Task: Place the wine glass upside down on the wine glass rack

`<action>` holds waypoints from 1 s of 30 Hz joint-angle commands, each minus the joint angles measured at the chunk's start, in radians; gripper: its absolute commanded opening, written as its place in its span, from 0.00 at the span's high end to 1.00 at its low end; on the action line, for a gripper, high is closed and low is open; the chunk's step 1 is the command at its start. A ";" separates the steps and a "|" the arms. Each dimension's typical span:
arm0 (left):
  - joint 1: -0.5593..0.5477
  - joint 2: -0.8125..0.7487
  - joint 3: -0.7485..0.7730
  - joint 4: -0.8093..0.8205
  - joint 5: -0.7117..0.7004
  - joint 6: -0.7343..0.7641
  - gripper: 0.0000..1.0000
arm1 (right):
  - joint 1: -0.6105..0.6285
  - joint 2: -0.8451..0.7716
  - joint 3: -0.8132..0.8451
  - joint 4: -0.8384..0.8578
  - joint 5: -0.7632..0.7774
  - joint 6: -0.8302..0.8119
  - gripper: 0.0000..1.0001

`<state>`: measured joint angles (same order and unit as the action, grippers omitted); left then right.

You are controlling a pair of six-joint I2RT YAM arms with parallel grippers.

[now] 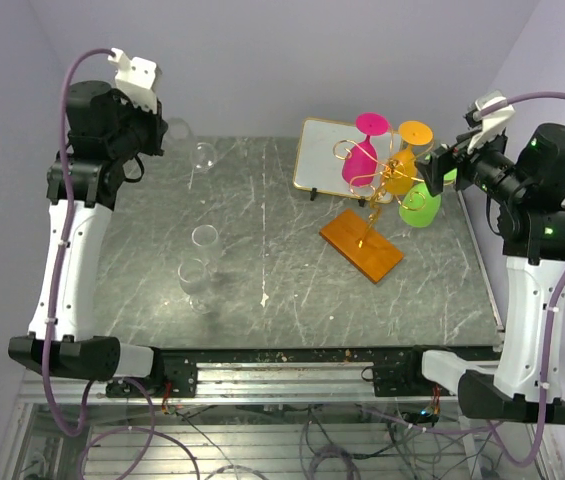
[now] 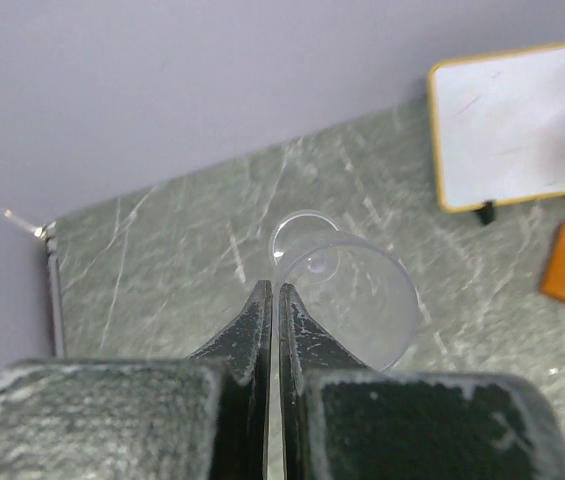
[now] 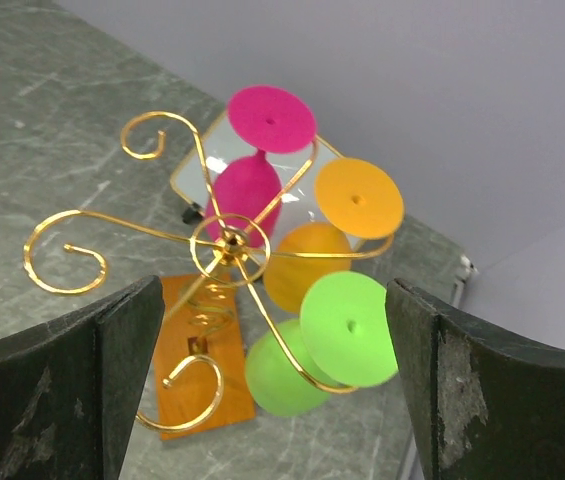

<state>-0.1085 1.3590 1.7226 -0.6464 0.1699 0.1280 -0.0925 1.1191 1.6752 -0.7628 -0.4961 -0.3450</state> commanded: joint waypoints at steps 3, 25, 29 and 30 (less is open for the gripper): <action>-0.007 -0.046 0.143 -0.022 0.210 -0.116 0.93 | -0.002 0.075 0.071 0.002 -0.198 0.078 0.13; -0.017 -0.062 0.132 0.234 0.503 -0.372 0.93 | 0.349 0.327 0.080 0.382 -0.185 0.533 0.28; -0.023 -0.060 0.128 0.248 0.498 -0.379 0.93 | 0.422 0.411 0.125 0.379 -0.121 0.586 0.36; -0.024 -0.064 0.119 0.258 0.497 -0.382 0.93 | 0.436 0.428 0.136 0.378 -0.113 0.602 0.37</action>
<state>-0.1223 1.3048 1.8259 -0.4759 0.6384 -0.2291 0.2943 1.4921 1.7592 -0.4282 -0.6563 0.1627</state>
